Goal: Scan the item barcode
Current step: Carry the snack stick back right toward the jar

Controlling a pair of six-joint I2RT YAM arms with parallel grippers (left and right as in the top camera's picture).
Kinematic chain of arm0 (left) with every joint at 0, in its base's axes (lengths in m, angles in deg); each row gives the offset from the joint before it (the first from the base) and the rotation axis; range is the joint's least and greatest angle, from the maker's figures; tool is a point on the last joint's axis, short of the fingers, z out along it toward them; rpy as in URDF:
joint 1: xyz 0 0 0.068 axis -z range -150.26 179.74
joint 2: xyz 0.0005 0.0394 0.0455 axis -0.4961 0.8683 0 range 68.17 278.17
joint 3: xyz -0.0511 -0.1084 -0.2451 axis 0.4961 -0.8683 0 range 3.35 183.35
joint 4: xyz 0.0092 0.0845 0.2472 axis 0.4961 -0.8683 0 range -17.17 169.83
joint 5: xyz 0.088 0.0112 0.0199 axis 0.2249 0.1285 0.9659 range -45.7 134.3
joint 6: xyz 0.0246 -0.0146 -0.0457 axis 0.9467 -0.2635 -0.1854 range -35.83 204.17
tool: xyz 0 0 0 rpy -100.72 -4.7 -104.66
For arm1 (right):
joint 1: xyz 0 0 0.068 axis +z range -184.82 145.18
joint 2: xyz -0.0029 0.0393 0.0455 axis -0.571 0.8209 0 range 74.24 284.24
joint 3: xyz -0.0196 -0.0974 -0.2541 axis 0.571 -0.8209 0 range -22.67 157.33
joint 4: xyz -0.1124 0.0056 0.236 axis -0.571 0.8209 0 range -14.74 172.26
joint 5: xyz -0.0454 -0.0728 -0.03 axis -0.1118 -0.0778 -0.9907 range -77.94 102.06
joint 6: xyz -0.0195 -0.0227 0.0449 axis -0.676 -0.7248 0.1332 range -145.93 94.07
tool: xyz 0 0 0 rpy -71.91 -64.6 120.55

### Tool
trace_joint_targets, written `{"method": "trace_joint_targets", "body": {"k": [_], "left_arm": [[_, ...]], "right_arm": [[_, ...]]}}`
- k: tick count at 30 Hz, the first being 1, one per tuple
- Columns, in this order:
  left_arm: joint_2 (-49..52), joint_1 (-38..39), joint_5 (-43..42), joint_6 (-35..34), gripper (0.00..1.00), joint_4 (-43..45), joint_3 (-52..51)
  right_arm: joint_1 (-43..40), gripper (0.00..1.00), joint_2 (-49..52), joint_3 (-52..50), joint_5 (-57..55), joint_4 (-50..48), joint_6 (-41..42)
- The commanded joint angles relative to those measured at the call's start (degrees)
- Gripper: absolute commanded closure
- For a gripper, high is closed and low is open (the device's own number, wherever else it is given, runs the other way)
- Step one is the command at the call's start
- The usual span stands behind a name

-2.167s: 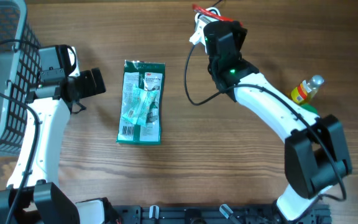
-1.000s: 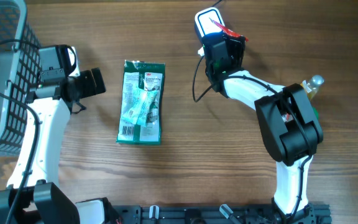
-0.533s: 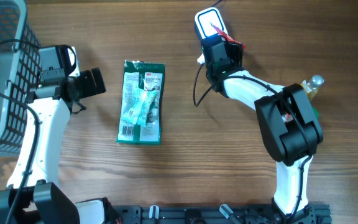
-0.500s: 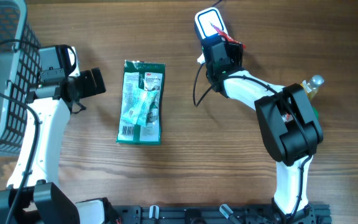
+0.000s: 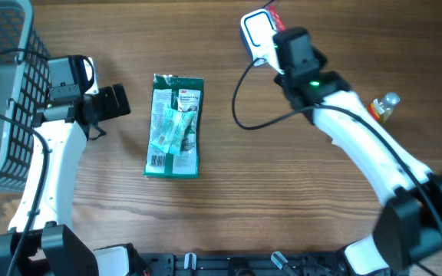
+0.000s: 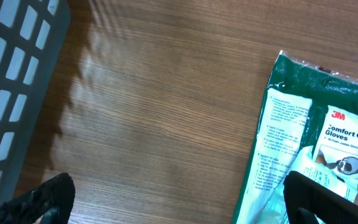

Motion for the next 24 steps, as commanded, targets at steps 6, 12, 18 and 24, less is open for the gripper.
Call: {"method": "trace_joint_targets", "body": {"k": [6, 12, 18, 24], "left_arm": [[0.2, -0.2, 0.5, 0.8, 0.00, 0.2, 0.3], [0.2, -0.2, 0.5, 0.9, 0.00, 0.2, 0.3], [0.2, -0.2, 0.5, 0.9, 0.00, 0.2, 0.3], [0.2, -0.2, 0.5, 0.9, 0.00, 0.2, 0.3]], "right_arm": [[-9.4, 0.96, -1.0, -2.4, 30.5, 22.9, 31.0], [-11.3, 0.96, -1.0, -8.9, 30.2, 24.3, 38.0], [-11.3, 0.96, -1.0, -10.8, 22.0, 27.5, 49.9], [-11.3, 0.96, -1.0, -10.8, 22.0, 32.5, 51.1]]}}
